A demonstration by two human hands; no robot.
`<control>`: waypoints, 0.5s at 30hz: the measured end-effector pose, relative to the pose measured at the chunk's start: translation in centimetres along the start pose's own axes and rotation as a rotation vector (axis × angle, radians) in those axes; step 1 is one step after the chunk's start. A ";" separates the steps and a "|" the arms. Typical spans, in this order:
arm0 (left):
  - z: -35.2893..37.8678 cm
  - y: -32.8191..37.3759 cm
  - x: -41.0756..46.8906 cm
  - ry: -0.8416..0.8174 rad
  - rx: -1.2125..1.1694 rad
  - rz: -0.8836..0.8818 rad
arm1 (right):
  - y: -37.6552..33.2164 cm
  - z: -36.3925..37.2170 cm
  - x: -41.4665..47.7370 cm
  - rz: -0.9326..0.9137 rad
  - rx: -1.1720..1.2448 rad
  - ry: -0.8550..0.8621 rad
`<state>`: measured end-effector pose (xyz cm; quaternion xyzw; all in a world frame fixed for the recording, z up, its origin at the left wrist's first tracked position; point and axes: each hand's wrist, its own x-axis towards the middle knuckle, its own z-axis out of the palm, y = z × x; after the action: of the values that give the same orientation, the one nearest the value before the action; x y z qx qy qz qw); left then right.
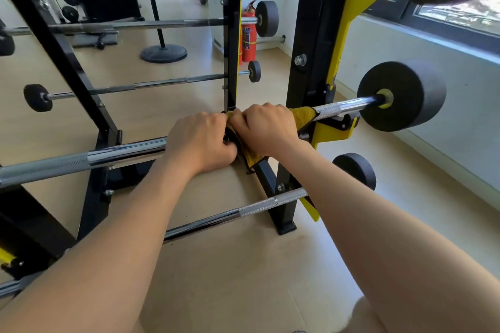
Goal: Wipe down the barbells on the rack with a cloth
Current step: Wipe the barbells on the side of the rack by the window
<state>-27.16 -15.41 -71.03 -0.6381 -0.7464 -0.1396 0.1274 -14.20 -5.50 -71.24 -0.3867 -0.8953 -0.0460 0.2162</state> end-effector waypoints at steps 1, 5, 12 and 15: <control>0.1 -0.1 -0.1 0.016 -0.010 0.015 | 0.2 -0.3 -0.1 -0.004 -0.009 0.022; 0.4 -0.4 -0.5 0.047 -0.054 0.041 | 3.2 -0.8 -0.5 0.067 -0.015 0.052; -0.1 0.6 -0.7 0.038 0.056 0.026 | 0.9 0.1 -1.6 0.689 0.216 0.153; 0.0 0.7 -0.9 0.050 0.112 0.032 | -5.1 -0.6 -1.7 0.812 0.474 -0.065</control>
<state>-26.35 -16.15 -71.36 -0.6380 -0.7394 -0.1115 0.1837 -16.60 -10.30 -71.01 -0.6469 -0.6638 0.2600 0.2707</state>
